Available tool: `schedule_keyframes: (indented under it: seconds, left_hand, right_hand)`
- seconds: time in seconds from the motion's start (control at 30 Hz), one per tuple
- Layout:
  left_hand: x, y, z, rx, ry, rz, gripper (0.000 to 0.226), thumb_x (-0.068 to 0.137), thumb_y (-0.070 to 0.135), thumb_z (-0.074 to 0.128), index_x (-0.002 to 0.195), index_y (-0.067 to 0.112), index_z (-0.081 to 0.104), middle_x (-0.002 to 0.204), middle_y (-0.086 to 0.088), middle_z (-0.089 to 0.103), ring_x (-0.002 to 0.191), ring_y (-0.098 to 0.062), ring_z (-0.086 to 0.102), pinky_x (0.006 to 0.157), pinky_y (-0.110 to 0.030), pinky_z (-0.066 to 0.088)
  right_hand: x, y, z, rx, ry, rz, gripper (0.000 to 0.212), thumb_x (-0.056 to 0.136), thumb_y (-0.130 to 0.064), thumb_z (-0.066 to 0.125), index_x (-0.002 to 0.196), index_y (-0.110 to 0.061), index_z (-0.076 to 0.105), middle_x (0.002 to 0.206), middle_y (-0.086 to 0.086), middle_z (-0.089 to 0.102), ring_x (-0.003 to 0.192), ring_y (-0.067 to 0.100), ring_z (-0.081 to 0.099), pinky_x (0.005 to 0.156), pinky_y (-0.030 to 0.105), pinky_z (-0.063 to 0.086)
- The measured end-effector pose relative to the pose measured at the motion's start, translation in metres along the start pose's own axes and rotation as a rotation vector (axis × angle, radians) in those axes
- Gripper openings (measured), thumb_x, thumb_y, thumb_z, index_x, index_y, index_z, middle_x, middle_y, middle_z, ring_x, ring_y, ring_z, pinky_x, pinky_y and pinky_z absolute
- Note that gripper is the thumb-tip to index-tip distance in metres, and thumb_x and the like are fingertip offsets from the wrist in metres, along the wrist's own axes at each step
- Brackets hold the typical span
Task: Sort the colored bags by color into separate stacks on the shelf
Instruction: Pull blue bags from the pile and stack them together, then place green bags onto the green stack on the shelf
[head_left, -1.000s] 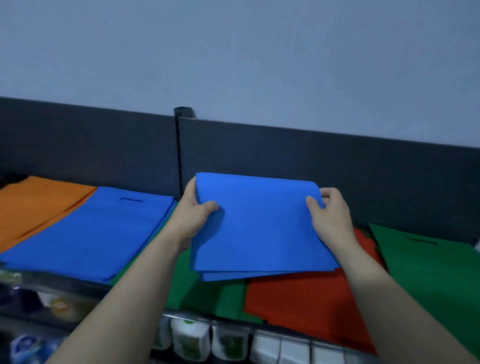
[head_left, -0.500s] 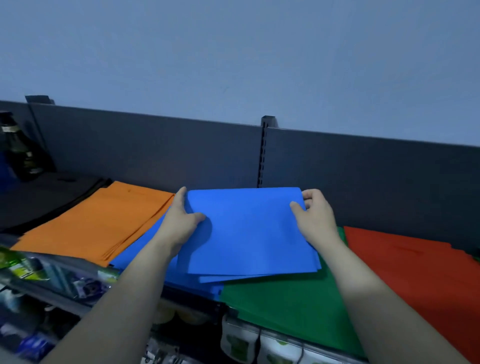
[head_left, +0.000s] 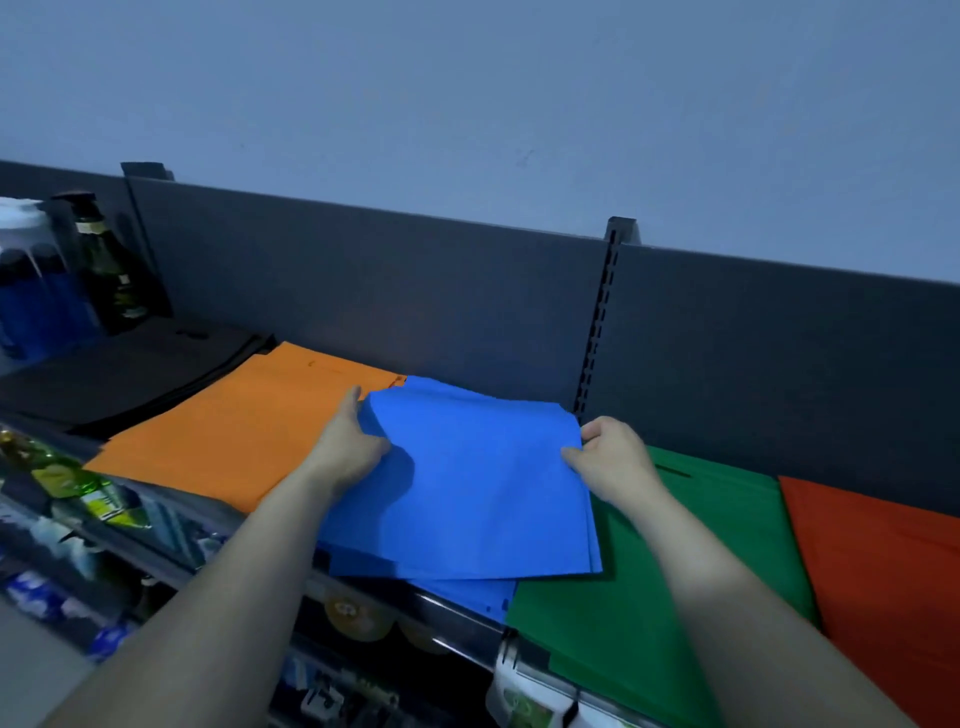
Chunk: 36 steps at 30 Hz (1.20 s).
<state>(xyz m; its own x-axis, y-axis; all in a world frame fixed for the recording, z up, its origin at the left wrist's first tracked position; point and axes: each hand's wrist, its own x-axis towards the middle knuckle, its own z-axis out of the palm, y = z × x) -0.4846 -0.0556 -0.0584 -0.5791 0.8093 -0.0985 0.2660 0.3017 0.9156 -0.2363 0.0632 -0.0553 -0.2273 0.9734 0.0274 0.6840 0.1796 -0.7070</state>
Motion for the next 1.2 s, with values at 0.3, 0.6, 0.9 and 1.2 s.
schedule_keyframes:
  seconds: [0.3,0.6,0.9,1.2]
  left_hand:
    - [0.045,-0.033,-0.022,0.207,-0.085,-0.018,0.076,0.088,0.000,0.056,0.152,0.017,0.017,0.154,-0.005,0.029,0.131,-0.031,0.043,0.090,-0.040,0.047]
    - [0.065,-0.025,-0.016,0.444,-0.042,0.205,0.049,0.088,0.003,0.052,0.137,0.002,0.044,0.140,-0.017,0.046,0.125,-0.037,0.046,0.098,-0.041,0.042]
    - [0.018,0.041,0.078,0.199,-0.189,0.476,0.032,0.092,0.017,0.053,0.123,0.012,0.061,0.120,0.000,0.064,0.110,-0.018,0.058,0.088,-0.028,0.045]
    - [-0.068,0.102,0.233,0.084,-0.415,0.573,0.024,0.088,0.014,0.057,0.109,0.011,0.069,0.106,-0.003,0.070,0.096,-0.019,0.065,0.087,-0.027,0.050]
  right_hand:
    - [-0.019,-0.007,0.040,-0.046,-0.051,0.150,0.038,0.081,-0.012,0.062,0.112,0.010,0.055,0.074,0.016,0.056,0.057,0.019,0.047,0.051,0.025,0.031]
    - [-0.038,-0.005,0.057,-0.146,0.056,0.138,0.032,0.086,-0.027,0.063,0.114,-0.012,0.063,0.084,-0.003,0.061,0.080,0.017,0.058,0.079,0.030,0.050]
    - [-0.080,0.040,-0.039,-0.404,0.367,0.256,0.036,0.088,-0.033,0.059,0.121,-0.020,0.063,0.126,0.002,0.062,0.119,0.023,0.055,0.103,0.036,0.039]
    - [-0.126,0.152,-0.163,-0.522,0.537,0.425,0.032,0.088,-0.038,0.058,0.115,-0.023,0.065,0.121,0.003,0.063,0.117,0.024,0.055,0.106,0.038,0.034]
